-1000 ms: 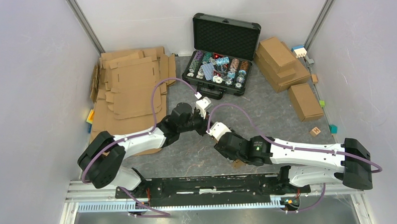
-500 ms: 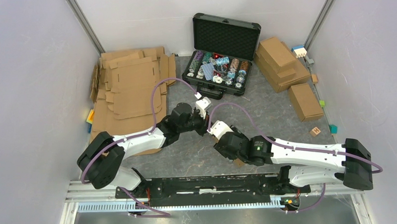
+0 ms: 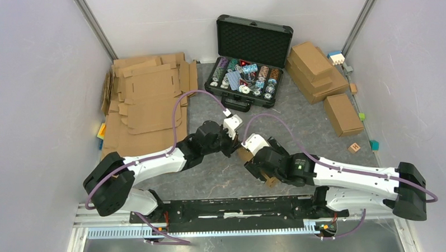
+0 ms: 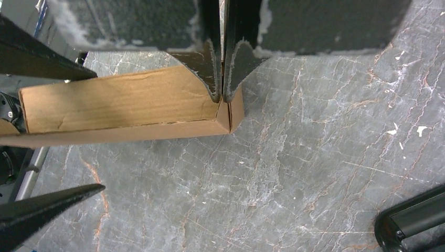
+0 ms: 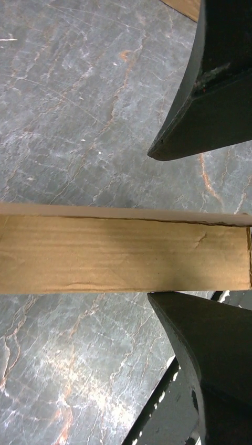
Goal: Fold the paper box
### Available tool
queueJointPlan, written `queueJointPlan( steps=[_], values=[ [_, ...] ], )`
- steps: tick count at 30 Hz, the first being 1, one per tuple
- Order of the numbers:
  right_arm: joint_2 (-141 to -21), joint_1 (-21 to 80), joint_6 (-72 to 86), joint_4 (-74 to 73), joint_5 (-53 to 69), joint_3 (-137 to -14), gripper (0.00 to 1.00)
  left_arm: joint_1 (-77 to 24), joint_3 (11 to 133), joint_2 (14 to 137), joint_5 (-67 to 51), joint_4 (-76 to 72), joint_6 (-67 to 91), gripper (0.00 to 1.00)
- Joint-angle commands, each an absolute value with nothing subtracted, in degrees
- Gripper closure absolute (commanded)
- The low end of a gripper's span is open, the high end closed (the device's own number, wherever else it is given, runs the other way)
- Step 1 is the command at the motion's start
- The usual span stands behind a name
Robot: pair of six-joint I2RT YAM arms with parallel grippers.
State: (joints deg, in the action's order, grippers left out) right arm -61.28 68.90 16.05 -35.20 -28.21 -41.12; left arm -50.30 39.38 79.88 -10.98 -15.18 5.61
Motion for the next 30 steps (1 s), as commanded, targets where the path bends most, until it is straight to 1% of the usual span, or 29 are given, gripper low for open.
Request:
queueJointPlan(
  steps=[1,5,9,12,16,17,19,22,24,25,30],
  values=[
    [-57.8,66.5,15.6,-33.8,-26.0,-38.8,0.03,-51.6,40.0,78.6,-8.2,-13.9,2.0,0.98],
    [-57.5,65.1,14.8,-31.6,-23.2,-37.8,0.09,-51.7,39.9,78.7,-7.5,-13.8,1.9,0.98],
    [-58.2,63.8,13.2,-28.8,-21.7,-37.6,0.20,-51.7,39.9,79.2,-5.1,-14.0,2.7,0.98],
    [-59.7,62.2,12.0,-26.4,-21.3,-38.2,0.23,-51.3,39.6,79.0,-2.5,-13.9,3.2,0.98],
    [-63.1,60.2,10.1,-21.1,-21.5,-39.5,0.24,-50.4,39.2,78.3,2.2,-13.4,4.0,0.98],
    [-64.3,59.7,9.5,-19.4,-21.7,-40.1,0.23,-50.0,39.1,78.1,4.3,-13.0,4.3,0.98],
    [-66.8,58.8,7.7,-16.7,-23.2,-41.5,0.19,-49.2,38.6,77.6,8.7,-12.5,5.4,0.98],
    [-70.8,56.5,3.9,-12.6,-23.5,-44.4,0.12,-45.5,38.4,77.7,10.3,-11.2,8.1,0.98],
    [-73.4,54.5,2.0,-11.8,-22.0,-47.0,0.04,-44.0,38.2,77.6,10.7,-10.6,8.8,0.98],
    [-74.8,53.7,1.5,-11.9,-21.5,-48.4,0.02,-43.7,38.1,77.4,11.3,-10.5,8.8,0.98],
    [-74.6,51.7,1.0,-13.1,-17.0,-50.2,0.02,-43.6,38.6,77.3,12.5,-9.3,8.7,0.98]
  ],
)
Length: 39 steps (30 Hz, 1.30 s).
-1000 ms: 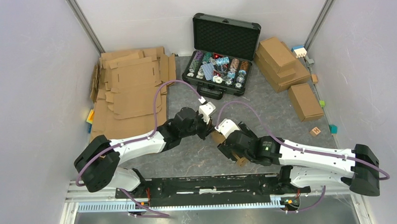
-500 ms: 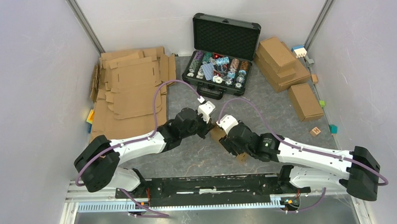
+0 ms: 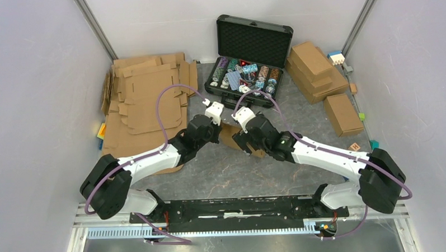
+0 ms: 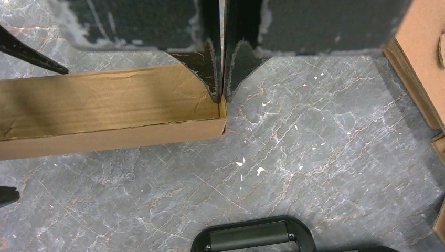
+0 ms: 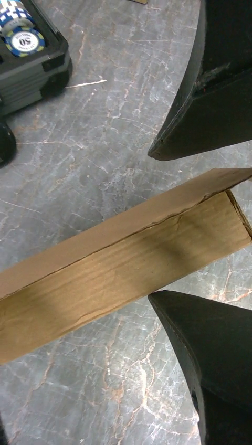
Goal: Fold the paper box
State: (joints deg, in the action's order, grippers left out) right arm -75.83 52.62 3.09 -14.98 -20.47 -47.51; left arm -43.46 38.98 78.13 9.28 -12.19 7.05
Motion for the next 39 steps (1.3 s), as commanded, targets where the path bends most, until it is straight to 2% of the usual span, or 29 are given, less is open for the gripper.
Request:
queueJointPlan(
  steps=[1,7,16,21,28,39],
  values=[
    [-73.7,51.6,1.3,-13.5,-16.2,-50.0,0.02,-43.6,38.9,77.4,12.4,-8.9,8.7,0.98],
    [-66.3,50.8,5.2,-17.4,-13.8,-46.8,0.02,-43.6,39.0,76.4,11.2,-8.2,8.9,0.98],
    [-54.3,49.0,14.0,-22.8,-20.5,-39.6,0.02,-43.8,39.2,75.5,8.5,-8.1,9.5,0.98],
    [-51.4,48.5,16.1,-22.3,-17.6,-38.0,0.11,-44.4,39.3,75.6,7.7,-8.4,9.9,0.98],
    [-54.5,46.9,20.7,-21.3,-15.2,-37.1,0.18,-44.6,38.9,74.5,7.6,-8.5,9.8,0.98],
    [-51.7,43.3,29.7,-13.5,-9.0,-32.3,0.35,-45.2,39.1,74.4,7.3,-8.4,10.0,0.98]
  ],
)
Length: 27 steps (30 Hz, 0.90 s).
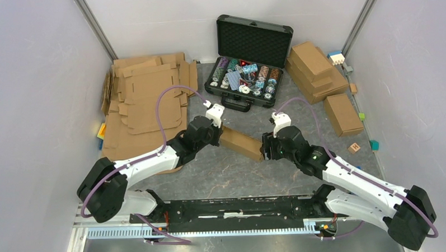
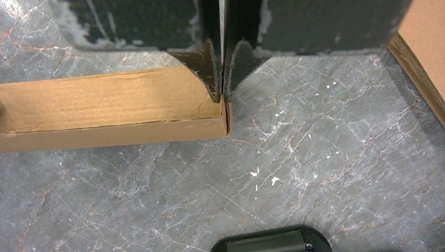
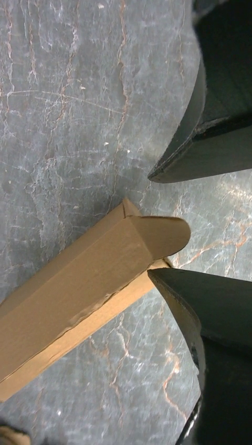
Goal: Fold the paper box
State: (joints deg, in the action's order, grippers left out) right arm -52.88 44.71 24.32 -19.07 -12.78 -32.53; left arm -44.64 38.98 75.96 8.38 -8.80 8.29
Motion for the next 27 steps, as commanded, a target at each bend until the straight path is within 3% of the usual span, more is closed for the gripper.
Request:
queueJointPlan(
  steps=[1,19,27],
  values=[
    [-52.0,42.9,30.9,-13.2,-8.2,-32.2,0.37,-45.2,39.1,74.4,7.3,-8.4,10.0,0.98],
    [-51.9,37.8,46.8,-11.2,1.2,-29.9,0.65,-46.2,39.0,73.9,7.6,-8.5,9.7,0.98],
    [-52.0,37.2,50.1,-13.2,0.5,-30.8,0.70,-46.8,39.3,74.7,8.0,-8.5,9.5,0.98]
  ],
)
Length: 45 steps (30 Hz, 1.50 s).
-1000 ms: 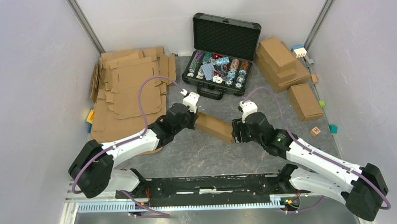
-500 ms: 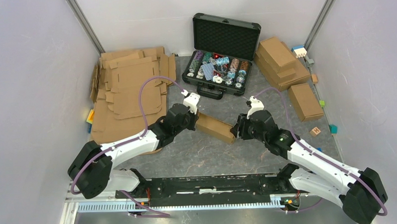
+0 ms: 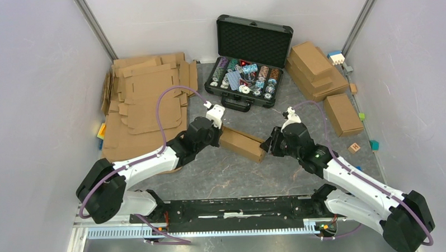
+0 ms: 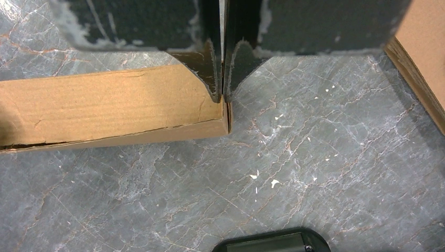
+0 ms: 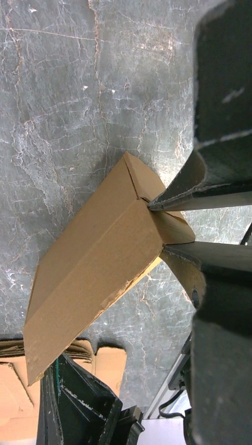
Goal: Fold the paper box
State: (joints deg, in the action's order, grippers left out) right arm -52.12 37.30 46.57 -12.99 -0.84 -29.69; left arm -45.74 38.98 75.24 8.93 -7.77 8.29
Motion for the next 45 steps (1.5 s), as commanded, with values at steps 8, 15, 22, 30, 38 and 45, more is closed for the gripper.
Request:
queueJointPlan(
  steps=[8,15,22,30,38,45],
  values=[
    [-53.3,37.2,51.2,-17.2,0.4,-32.6,0.66,-46.9,39.4,75.0,8.3,-8.5,9.4,0.98],
    [-53.2,37.2,51.5,-22.3,-3.3,-34.2,0.65,-47.0,39.5,75.3,8.4,-8.5,9.3,0.98],
    [-52.4,37.2,49.7,-23.1,-3.9,-34.6,0.52,-47.1,39.5,75.4,8.8,-8.5,9.4,0.98],
    [-50.7,37.2,41.9,-23.5,-0.6,-37.0,0.32,-47.2,39.6,75.7,8.8,-8.5,9.2,0.98],
    [-50.5,37.2,34.3,-25.0,2.1,-40.9,0.05,-47.3,39.5,75.4,8.8,-8.5,9.1,0.98],
    [-49.9,37.2,24.4,-21.9,2.6,-44.3,0.09,-47.4,39.5,75.4,8.9,-8.5,9.1,0.98]
  ],
)
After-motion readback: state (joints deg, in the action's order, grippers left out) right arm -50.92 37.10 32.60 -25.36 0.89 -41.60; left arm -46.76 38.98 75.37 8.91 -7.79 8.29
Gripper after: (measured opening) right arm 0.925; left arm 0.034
